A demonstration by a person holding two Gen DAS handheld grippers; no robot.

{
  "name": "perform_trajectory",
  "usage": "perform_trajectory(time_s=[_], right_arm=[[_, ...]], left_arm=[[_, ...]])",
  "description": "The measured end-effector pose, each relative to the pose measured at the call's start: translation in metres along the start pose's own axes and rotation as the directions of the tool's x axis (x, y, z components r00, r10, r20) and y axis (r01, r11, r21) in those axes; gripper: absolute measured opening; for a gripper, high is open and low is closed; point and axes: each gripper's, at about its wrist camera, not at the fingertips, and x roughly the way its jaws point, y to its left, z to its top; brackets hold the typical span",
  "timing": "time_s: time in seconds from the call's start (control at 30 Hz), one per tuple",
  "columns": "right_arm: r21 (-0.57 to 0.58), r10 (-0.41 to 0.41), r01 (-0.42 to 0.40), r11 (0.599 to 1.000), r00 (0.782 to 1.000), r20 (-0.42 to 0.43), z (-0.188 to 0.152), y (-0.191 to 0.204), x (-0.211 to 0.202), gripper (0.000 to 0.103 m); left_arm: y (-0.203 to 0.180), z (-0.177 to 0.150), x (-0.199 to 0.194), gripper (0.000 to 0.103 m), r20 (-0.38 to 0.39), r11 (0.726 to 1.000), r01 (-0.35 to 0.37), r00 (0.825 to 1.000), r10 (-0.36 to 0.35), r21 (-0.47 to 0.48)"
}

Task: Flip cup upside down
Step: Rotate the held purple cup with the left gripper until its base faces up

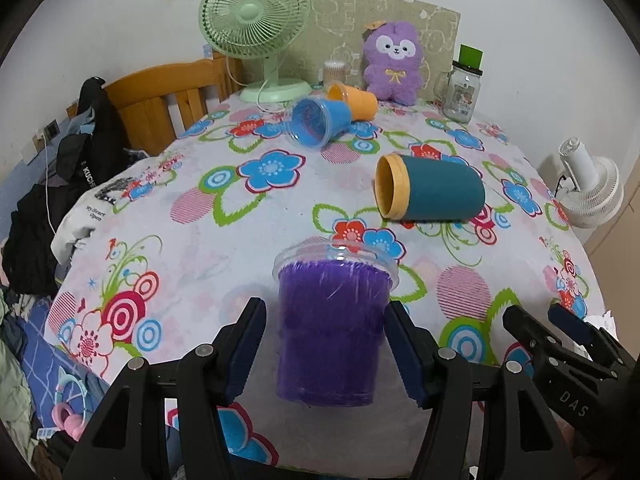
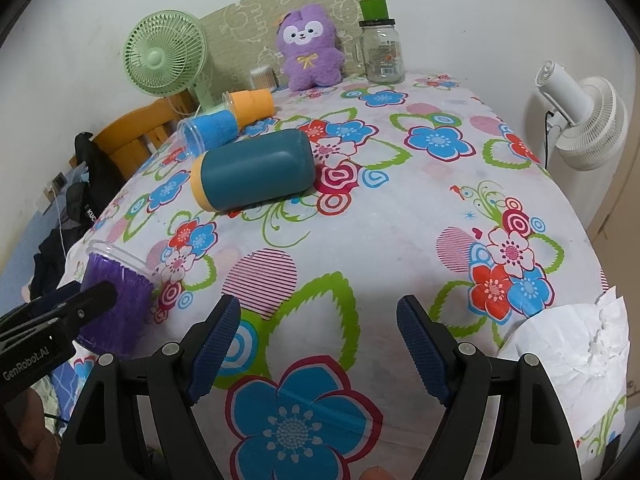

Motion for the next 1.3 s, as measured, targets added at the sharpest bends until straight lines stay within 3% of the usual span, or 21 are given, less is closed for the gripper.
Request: perform_trajectory(time_s=[0.13,0.33,0.53,0.63,0.73,1.3], right_arm=[[0.002,-0.003,0.003,1.000,1.000,0.002,0.001,-0.001,0.000,0.083],[0.001,-0.007,0.007,1.000,1.000,-0.003,0.001,-0.002,0.001,0.083],[-0.012,-0.009,0.009,1.000,1.000,-0.014,0.000,0.002,0.004,0.083],[-0.018,-0.008,0.008,1.000,1.000,-0.021,-0.001,0.006,0.007,0.083],[-0.026,-0.008,0.007,1.000,1.000,-0.026,-0.001,0.010,0.009,0.083],[-0.052,-0.005,0.004,0.999,1.000,-0.025,0.003,0.020,0.009,0.083]], left_arm=[[0.000,0.000,-0.002,0.065,0.001,1.000,0.015,1.000,-0.015,0.004],[0.003,-0.010,-0.002,0.081,-0.008,0.999,0.051,0.999,-0.050,0.015],[0.012,-0.019,0.006,0.081,-0.045,0.998,0.070,0.997,-0.070,-0.003],[0.014,-0.024,0.009,0.076,-0.061,0.997,0.072,0.996,-0.072,0.001],[0.014,-0.025,0.009,0.058,-0.065,0.996,0.084,0.994,-0.084,0.001],[0.028,0.001,-0.019,0.056,0.034,0.996,0.086,0.996,-0.085,-0.021]])
